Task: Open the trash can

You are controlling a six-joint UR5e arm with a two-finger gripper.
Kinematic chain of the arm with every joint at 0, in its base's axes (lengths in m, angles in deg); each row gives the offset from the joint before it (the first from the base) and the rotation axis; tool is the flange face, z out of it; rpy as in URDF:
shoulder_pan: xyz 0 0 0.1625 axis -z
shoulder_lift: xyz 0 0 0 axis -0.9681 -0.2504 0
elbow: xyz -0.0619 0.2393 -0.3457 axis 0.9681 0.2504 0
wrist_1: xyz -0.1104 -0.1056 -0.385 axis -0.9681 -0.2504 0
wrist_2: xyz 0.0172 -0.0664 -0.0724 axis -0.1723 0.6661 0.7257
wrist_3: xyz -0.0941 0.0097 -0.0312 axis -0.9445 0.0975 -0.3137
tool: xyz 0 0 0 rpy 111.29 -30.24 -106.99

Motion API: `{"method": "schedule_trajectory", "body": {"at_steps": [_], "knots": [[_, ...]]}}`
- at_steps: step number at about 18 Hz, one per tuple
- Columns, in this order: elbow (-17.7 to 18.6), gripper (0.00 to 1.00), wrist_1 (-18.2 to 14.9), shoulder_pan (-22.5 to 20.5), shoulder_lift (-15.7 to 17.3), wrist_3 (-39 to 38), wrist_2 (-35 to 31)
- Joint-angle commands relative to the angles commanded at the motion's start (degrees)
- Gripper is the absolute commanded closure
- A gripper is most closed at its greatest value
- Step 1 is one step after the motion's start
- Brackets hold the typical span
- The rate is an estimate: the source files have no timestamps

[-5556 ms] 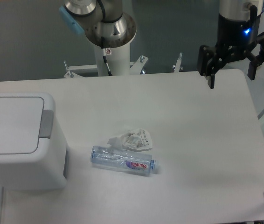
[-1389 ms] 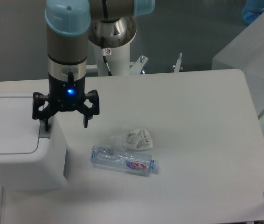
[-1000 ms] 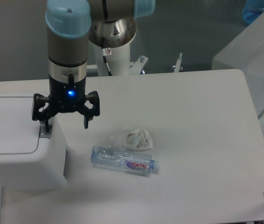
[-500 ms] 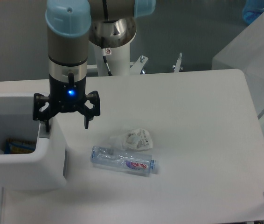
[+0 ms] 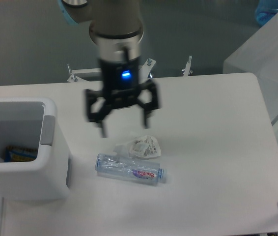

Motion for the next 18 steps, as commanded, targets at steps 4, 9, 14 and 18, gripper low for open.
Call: {"method": "schedule_trajectory", "body": {"at_steps": [4, 9, 14, 18], "knots": [[-0.4, 0.00, -0.7, -6.5, -0.3, 17.3, -0.1], [0.3, 0.00, -4.6, -10.2, 0.6, 31.6, -0.4], [0.5, 0.00, -7.2, -11.2, 1.3, 37.0, -1.1], [0.5, 0.00, -7.1, -11.1, 1.2, 37.0, -1.5]]}}
